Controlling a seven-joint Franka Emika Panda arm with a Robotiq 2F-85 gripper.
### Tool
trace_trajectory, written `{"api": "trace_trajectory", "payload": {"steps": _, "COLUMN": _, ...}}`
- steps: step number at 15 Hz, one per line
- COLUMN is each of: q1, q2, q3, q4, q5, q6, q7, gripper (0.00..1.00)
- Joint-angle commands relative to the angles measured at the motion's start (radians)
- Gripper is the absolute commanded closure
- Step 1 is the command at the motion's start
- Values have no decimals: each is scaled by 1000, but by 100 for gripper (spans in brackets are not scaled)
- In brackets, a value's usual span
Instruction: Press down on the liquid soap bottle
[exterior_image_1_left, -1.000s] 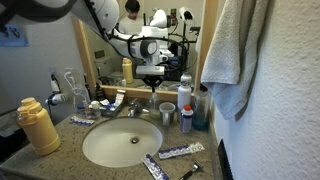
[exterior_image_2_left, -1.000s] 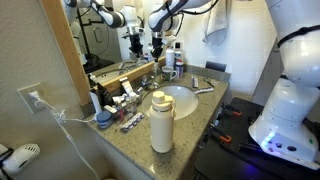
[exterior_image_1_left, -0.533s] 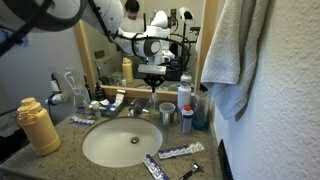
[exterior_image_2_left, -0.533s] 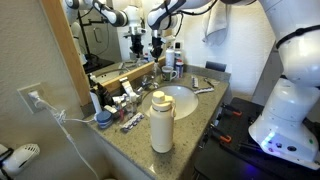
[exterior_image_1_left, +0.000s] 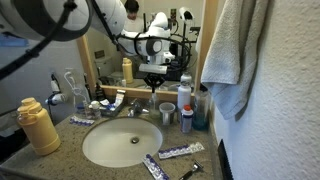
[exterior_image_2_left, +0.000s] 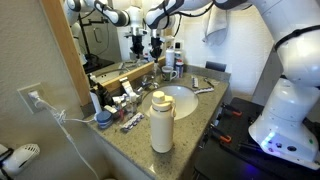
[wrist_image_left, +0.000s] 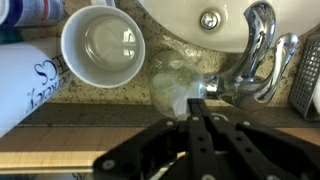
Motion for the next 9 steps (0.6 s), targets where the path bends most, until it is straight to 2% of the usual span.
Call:
{"api": "trace_trajectory", "payload": {"steps": 1, "q1": -2, "q2": 104, "q3": -1, "q4": 44, "q5": -7, "q6": -16, "q7": 3, "gripper": 100}}
{"api": "trace_trajectory", "payload": {"steps": 9, "q1": -2, "q2": 145, "q3": 0, "q4": 95, "q5": -8, "q6": -60, "q7": 6, "gripper": 100}}
